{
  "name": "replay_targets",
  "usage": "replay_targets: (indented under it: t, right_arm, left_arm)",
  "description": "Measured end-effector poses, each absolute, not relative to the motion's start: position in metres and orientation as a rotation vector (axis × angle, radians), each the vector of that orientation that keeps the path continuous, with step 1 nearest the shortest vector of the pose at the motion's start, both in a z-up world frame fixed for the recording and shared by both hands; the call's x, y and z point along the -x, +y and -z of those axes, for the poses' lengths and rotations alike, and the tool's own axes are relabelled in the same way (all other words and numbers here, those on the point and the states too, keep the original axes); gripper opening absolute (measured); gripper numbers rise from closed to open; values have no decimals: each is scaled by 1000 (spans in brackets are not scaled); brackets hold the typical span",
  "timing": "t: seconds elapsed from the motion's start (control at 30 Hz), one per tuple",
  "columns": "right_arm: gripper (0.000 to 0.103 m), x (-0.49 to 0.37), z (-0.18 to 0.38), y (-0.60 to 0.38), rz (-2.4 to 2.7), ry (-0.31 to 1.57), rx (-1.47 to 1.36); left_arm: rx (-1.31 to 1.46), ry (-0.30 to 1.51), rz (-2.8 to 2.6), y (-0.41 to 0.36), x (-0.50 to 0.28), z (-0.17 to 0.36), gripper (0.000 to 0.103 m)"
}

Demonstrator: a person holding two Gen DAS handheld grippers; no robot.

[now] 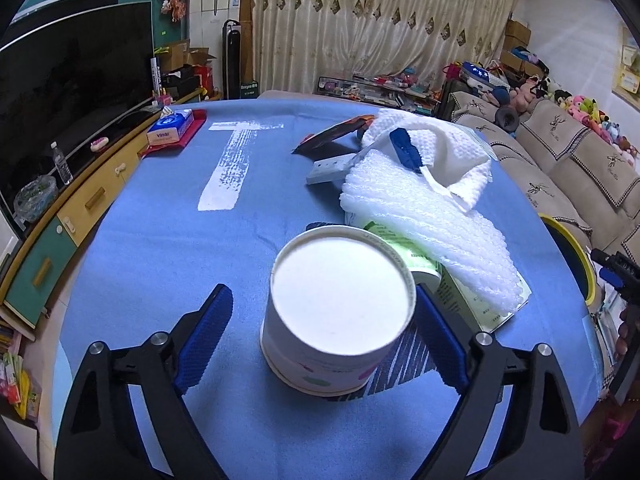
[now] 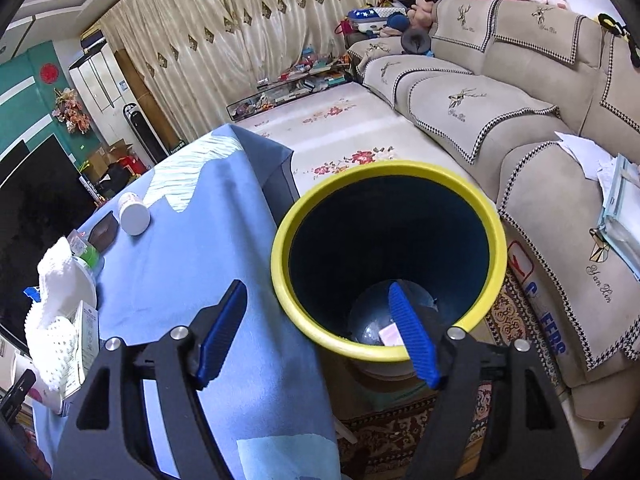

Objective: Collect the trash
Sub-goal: 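Grasp the white paper cup with the left gripper, then carry the paper cup over the bin and open the left gripper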

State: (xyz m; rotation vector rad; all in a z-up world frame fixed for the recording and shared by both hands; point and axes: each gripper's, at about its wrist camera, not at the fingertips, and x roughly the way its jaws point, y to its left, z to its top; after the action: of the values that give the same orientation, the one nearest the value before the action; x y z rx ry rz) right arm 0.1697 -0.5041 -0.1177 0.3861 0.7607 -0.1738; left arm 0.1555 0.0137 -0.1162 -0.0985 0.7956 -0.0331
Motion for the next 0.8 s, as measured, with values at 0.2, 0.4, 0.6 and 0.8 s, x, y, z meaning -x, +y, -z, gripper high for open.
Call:
replay_targets:
  t: [0.2,0.4,0.6,0.8]
  right_arm:
    - [70,-167,125,-505,168,771,-393]
    - [71,-166,126,-504,165,770,-399]
    - [72,-161,125,-508,194,758,-389]
    - [72,-151,121,-517,250,738,-358]
  left_arm:
    - [96,793,34,16,-158,120,71]
    - [63,772,32,15,-154,113,59]
    - [30,734,65,7,-126,80,59]
    - [-14,689,195,-33,-117,44,59]
